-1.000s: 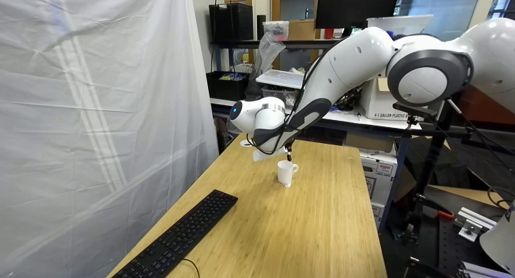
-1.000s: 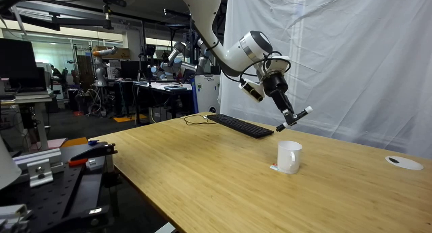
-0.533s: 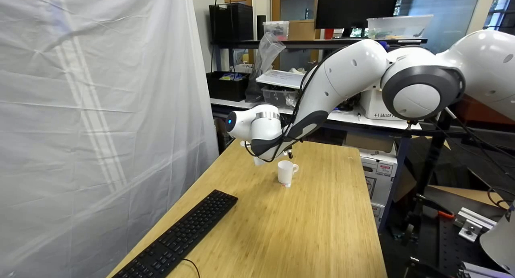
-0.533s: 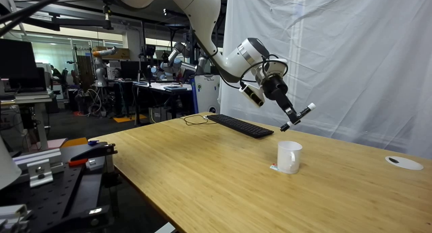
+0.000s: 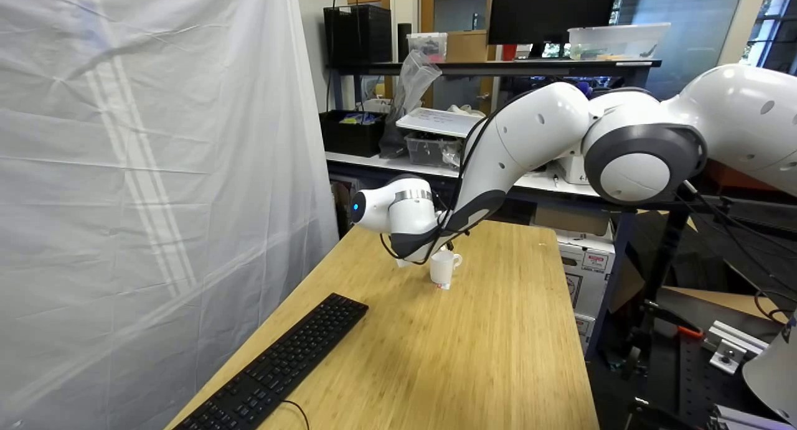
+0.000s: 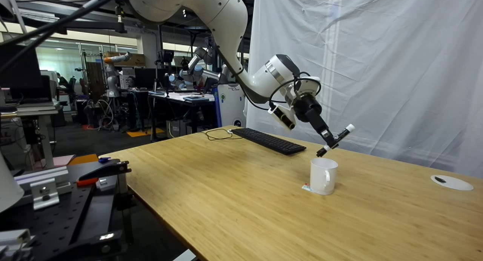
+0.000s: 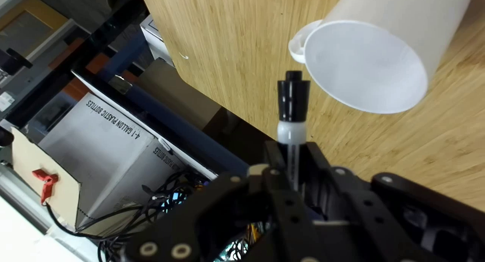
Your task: Place the black marker inside the white mug
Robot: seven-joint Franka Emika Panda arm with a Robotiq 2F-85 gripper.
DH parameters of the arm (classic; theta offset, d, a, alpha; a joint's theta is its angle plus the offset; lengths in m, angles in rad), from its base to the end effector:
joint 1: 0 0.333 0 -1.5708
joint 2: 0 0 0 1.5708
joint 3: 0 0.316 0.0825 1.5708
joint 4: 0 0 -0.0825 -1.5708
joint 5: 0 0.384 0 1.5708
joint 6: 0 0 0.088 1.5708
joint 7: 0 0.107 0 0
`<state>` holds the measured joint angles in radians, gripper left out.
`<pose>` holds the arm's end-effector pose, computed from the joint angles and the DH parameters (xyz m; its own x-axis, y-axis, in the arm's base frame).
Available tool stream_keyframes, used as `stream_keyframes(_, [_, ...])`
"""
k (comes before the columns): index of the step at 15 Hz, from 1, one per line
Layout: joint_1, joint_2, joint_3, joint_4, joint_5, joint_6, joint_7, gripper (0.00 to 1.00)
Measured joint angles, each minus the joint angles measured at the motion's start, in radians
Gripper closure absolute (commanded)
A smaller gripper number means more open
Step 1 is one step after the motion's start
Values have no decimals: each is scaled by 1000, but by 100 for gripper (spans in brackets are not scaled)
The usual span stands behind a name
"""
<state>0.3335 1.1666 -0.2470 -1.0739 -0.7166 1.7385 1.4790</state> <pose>0.7237 0.0587 0.1166 0.6088 -0.4878 0.6256 -0.7824 -0.2387 0.5753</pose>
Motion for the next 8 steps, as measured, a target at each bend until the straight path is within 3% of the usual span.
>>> stream_keyframes(8, [3,72,0,76,-59,3,3,95])
